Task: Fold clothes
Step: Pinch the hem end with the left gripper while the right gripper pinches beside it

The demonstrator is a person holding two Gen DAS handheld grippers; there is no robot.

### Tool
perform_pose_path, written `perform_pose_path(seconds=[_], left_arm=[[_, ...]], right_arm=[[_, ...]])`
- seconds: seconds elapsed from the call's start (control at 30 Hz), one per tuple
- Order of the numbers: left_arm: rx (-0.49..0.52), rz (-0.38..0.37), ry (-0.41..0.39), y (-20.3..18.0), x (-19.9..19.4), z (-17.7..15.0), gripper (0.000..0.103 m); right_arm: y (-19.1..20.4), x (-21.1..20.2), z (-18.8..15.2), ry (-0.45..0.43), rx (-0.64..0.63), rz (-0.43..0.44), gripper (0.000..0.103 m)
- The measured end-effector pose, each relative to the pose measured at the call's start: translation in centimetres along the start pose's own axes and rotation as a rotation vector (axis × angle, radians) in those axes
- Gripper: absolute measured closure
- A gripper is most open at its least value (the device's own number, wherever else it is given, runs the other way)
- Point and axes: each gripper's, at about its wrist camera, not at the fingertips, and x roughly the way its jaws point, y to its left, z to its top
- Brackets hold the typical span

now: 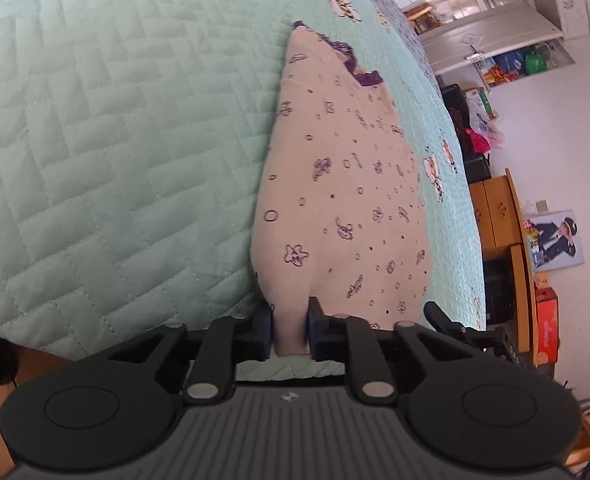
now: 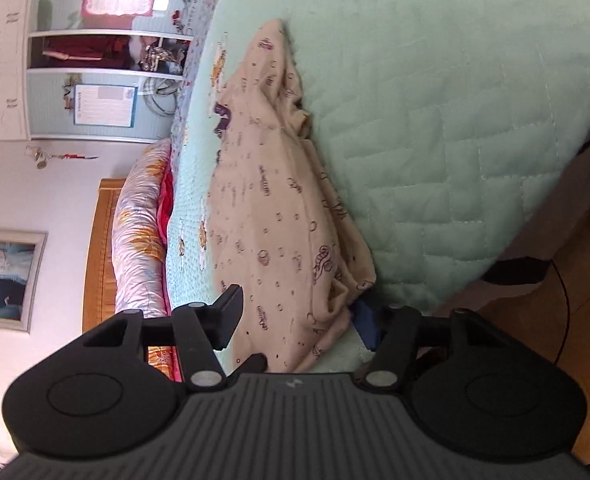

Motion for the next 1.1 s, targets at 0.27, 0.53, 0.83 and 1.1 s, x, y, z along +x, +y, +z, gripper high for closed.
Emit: perform_pose_path(seconds=[0.27, 0.53, 0.83, 1.1], left_arm=[[0.03, 0.017, -0.009, 0.0, -0.4, -0.3, 0.089], [0.102, 0.143, -0.034, -1.7, -2.3, -1.0, 0.065], [0.847, 0.387, -0.164, -12.5, -3.4, -6.4, 0.039], [1.358, 0.591, -0.131, -16.3, 6.7, -11.0, 0.038]], right_arm=[[1.5, 0.1, 0.1, -0.048, -0.149, -0.04, 0.087], [0.1, -0.7, 1.7, -0.089, -0.027, -0.016, 0.07], [2.4, 1.0, 3.5, -0.003, -0.044, 0.062, 0.064], [5.4, 1.4, 4.3, 0.054, -0.078, 0.013, 0.075]])
